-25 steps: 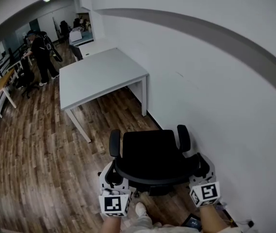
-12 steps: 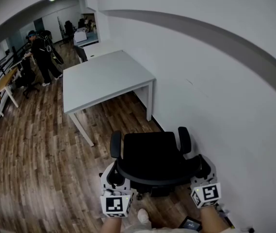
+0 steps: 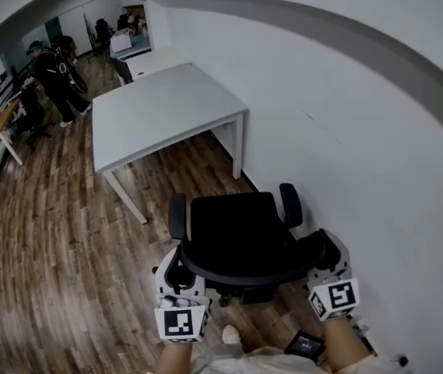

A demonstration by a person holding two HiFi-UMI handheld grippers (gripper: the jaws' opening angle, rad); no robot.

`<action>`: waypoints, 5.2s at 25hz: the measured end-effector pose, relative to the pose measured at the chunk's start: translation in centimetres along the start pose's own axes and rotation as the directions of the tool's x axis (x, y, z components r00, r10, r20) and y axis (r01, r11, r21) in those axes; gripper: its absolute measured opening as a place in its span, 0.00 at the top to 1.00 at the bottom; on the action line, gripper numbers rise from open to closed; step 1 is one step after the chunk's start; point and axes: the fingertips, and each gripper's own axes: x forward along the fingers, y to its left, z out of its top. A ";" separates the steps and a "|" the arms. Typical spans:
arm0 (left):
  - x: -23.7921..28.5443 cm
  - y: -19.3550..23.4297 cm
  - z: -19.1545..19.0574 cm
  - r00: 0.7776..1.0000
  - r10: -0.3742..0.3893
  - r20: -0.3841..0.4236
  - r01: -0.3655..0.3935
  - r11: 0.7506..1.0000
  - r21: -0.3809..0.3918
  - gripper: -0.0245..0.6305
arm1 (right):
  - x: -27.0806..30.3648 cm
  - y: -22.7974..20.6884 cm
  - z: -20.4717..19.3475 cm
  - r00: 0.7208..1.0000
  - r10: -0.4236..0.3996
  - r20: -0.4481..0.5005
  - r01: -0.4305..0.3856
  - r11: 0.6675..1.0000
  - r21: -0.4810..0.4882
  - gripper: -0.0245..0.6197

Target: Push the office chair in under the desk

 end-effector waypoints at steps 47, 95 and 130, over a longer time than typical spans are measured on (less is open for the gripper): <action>7.6 7.0 -1.1 0.960 0.254 -0.116 -0.244 0.965 0.096 0.71 | 15.1 0.2 0.2 0.973 0.229 0.016 -0.230 0.973 0.011 0.61; 19.3 20.0 -2.5 0.944 0.321 -0.072 -0.325 0.944 -0.051 0.69 | 37.6 3.8 -0.5 0.959 0.283 0.019 -0.282 0.959 -0.024 0.63; 30.0 32.4 -4.3 0.956 0.274 -0.103 -0.278 0.960 -0.032 0.67 | 51.6 12.1 -0.6 0.914 0.405 0.025 -0.405 0.914 -0.009 0.66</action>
